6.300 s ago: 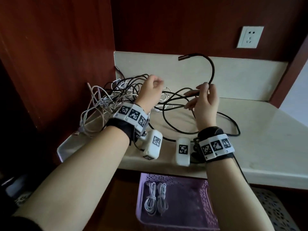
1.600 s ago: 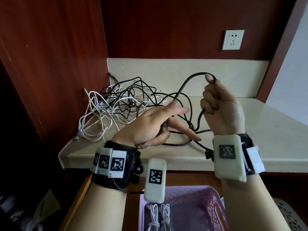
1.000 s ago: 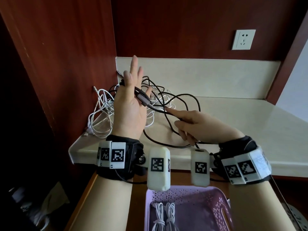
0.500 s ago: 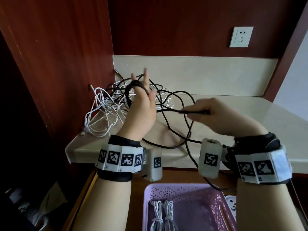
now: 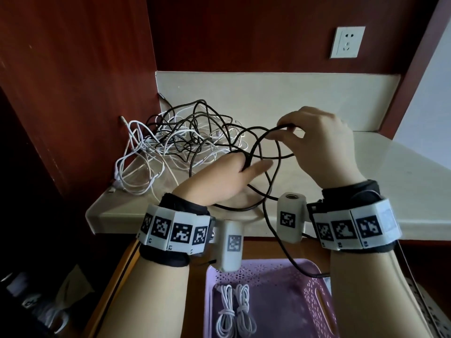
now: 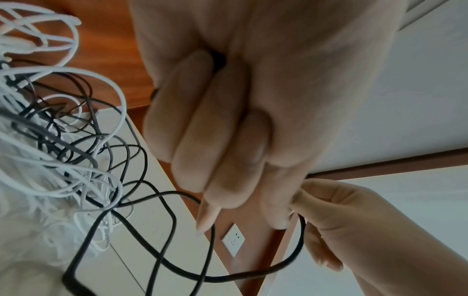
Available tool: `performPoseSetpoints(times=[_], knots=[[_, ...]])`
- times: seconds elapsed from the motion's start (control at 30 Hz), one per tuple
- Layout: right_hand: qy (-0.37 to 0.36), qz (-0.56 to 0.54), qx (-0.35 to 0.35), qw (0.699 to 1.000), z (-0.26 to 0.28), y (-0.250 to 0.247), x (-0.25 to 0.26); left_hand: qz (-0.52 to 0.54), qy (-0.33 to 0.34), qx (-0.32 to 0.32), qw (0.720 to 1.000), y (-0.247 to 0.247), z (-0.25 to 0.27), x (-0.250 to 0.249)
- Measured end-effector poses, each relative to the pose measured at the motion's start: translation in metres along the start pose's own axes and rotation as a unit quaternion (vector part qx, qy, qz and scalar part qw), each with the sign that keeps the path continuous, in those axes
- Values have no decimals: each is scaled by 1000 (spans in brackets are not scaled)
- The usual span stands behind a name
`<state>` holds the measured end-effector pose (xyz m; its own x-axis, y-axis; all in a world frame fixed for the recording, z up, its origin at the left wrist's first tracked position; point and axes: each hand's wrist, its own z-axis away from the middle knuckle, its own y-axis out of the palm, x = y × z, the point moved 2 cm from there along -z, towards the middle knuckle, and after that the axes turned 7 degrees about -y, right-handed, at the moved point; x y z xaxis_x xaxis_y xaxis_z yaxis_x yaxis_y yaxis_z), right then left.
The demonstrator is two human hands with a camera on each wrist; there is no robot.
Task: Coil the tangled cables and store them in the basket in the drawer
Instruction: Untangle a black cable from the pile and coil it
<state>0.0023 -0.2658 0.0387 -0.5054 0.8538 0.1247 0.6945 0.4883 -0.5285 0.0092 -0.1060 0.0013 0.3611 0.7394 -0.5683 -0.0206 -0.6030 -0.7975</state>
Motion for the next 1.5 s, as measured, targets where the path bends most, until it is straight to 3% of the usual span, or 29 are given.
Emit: performPoseSetpoints(times=[0.17, 0.23, 0.3, 0.4, 0.47, 0.53, 0.57, 0.6, 0.7, 0.83, 0.9, 1.0, 1.1, 1.17, 1.27, 1.37, 1.43, 1.5], knots=[[-12, -89, -8, 996, -2, 8, 1, 47, 7, 51, 998, 2, -1, 4], [-58, -113, 19, 992, -1, 16, 1, 133, 9, 106, 985, 1, 2, 3], [-91, -140, 42, 985, 0, 23, 0, 246, 20, 163, 955, -2, 9, 0], [-77, -210, 87, 971, 5, 35, -2, 419, 87, 240, 871, -8, 16, -4], [-73, -229, 89, 967, 7, 43, 4, 557, 134, 270, 774, -14, 13, -5], [-82, -251, 88, 961, 9, 51, 14, 676, 174, 260, 667, -20, 9, -5], [-76, -255, 90, 960, 10, 54, 18, 713, 184, 238, 633, -23, 8, -4], [-59, -257, 92, 960, 9, 57, 21, 733, 186, 205, 622, -27, 7, -3], [-14, -297, 124, 947, 8, 60, 25, 732, 184, 118, 645, -35, 9, -3], [-22, -355, 173, 919, 12, 62, 32, 722, 202, 53, 659, -41, 14, -11], [-29, -320, 172, 931, 13, 65, 31, 717, 212, 19, 664, -45, 17, -13], [-20, -169, 204, 964, 14, 74, 22, 710, 217, -37, 669, -53, 23, -14], [29, -115, 226, 967, 17, 85, 15, 706, 222, -69, 669, -57, 27, -16], [64, -143, 189, 969, 15, 88, 13, 701, 219, -91, 673, -57, 28, -18], [142, -209, 75, 965, 10, 83, 11, 697, 209, -134, 672, -57, 26, -18], [183, -335, -34, 924, 7, 75, 12, 702, 186, -179, 664, -59, 23, -13], [191, -385, -42, 902, 6, 71, 13, 713, 173, -202, 649, -60, 20, -8], [186, -377, -38, 906, 7, 69, 12, 727, 166, -221, 628, -62, 18, -3]])
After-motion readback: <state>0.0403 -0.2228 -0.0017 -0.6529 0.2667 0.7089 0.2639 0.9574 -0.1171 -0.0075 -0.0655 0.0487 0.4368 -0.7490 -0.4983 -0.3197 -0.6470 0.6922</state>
